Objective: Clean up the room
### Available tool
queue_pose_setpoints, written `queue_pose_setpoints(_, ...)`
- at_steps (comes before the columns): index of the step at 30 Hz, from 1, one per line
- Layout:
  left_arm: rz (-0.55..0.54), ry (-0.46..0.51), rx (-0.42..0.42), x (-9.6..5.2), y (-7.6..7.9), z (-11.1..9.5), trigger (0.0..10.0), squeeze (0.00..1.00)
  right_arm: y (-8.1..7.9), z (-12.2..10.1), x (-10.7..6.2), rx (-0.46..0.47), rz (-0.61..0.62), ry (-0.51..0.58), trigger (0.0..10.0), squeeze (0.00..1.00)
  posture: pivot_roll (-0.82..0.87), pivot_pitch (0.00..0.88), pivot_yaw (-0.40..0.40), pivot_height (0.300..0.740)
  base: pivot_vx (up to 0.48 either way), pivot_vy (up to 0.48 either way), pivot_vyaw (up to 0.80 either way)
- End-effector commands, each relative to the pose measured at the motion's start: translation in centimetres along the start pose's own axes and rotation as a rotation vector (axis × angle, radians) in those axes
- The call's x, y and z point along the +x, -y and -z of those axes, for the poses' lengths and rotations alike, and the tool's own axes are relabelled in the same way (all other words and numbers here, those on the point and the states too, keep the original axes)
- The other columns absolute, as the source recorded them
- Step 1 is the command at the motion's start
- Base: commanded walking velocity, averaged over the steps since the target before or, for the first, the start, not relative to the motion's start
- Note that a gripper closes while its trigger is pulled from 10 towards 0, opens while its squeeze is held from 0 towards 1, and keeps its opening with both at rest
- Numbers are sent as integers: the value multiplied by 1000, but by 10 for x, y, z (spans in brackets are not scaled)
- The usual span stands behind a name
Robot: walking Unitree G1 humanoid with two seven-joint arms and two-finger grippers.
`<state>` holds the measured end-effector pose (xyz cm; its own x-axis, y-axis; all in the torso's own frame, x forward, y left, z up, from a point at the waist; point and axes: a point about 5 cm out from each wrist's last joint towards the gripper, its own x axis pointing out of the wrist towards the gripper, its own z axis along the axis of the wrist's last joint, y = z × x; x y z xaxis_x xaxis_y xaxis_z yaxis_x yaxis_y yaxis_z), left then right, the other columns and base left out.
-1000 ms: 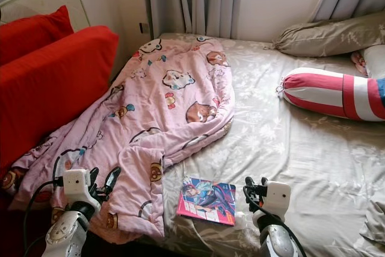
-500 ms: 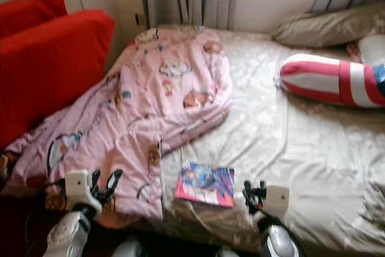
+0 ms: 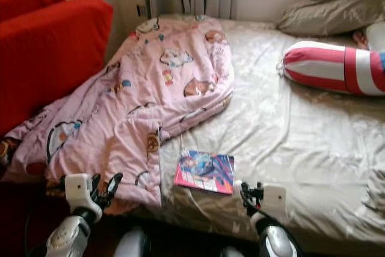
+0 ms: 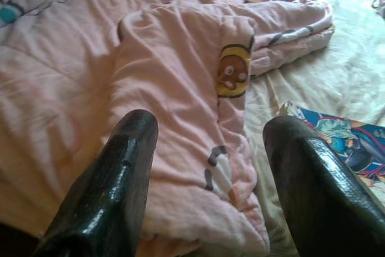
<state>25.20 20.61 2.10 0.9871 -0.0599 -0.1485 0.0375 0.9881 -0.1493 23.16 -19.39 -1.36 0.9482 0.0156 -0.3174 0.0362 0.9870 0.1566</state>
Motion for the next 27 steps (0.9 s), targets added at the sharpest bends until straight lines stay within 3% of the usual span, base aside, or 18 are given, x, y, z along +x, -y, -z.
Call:
queue_pose_setpoints(1, -3, 0, -10, 0, -1, -1, 10000, 0, 2, 4, -1, -4, 5, -25, 10000, 0, 26, 72, -33, 650, 0, 0, 0)
queue_pose_setpoints(8, 2, -3, -13, 0, 2, 0, 10000, 0, 1, 4, -2, -14, -9, -10, 10000, 0, 25, 75, -32, 615, 0, 0, 0)
queue_pose_setpoints(27, -1, -1, -29, 0, 5, 0, 10000, 0, 6, 5, -2, -17, 4, 0, 10000, 0, 29, 77, -44, 615, 0, 0, 0)
